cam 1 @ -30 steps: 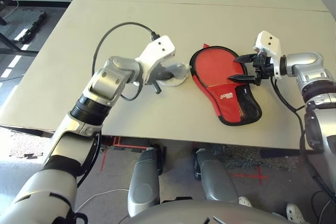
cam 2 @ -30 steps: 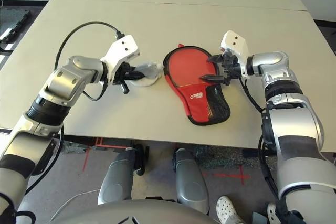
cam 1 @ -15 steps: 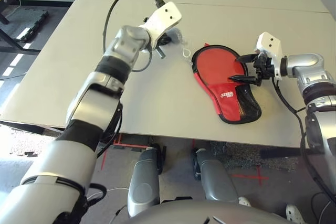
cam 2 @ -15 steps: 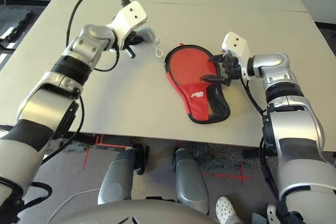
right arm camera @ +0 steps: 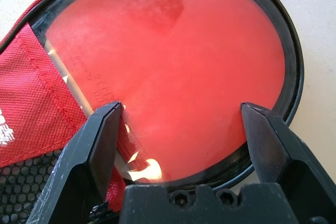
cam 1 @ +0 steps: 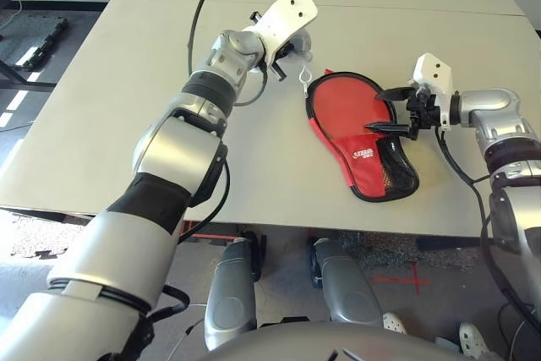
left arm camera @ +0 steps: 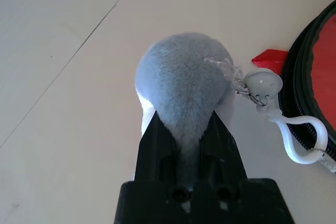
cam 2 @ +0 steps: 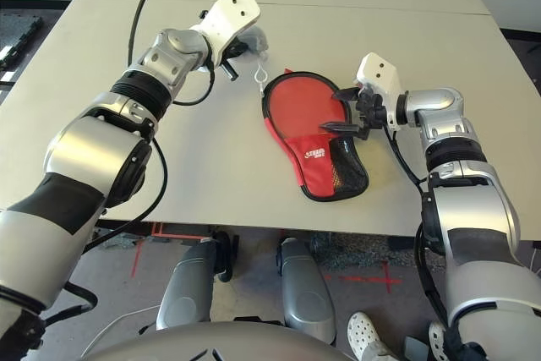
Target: Store the ping-pong paddle in its case and zip it.
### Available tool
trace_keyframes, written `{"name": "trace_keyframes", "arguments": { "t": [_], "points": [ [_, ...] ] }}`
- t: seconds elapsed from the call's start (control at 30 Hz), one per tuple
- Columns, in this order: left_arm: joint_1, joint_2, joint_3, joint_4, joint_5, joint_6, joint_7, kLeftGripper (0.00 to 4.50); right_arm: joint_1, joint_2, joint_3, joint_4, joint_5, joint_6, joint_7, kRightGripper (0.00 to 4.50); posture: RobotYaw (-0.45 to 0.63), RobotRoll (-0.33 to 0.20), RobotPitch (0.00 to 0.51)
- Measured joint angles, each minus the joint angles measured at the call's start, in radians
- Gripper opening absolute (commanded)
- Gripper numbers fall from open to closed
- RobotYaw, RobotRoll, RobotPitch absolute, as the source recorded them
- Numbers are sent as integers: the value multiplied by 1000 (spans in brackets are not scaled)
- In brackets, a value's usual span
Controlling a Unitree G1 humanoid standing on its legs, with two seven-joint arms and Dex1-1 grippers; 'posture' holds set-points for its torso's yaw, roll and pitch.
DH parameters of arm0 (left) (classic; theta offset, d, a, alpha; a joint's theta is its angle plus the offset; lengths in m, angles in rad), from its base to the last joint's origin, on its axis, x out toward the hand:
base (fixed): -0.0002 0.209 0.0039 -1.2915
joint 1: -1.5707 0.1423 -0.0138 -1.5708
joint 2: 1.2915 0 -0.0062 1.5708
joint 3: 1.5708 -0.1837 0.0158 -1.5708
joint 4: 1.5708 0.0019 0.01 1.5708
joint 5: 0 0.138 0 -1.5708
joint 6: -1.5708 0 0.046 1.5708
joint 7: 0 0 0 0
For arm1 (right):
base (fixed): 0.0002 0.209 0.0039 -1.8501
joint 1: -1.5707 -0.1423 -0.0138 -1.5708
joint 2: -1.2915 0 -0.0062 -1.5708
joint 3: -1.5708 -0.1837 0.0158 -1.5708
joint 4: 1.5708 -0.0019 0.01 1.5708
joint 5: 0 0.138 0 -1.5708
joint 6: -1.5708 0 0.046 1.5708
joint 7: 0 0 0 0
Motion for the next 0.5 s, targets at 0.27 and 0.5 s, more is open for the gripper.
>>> {"name": "trace_keyframes", "arguments": {
  "t": [0.27,0.5],
  "points": [
    [-31,-52,72,36,17,-36,189,233,27,-1,-2,-54,11,13,-3,4500,-167,0,263],
    [-32,-80,154,64,17,-60,282,233,47,-8,-7,-94,25,27,-4,4500,-183,0,271]
  ]
}}
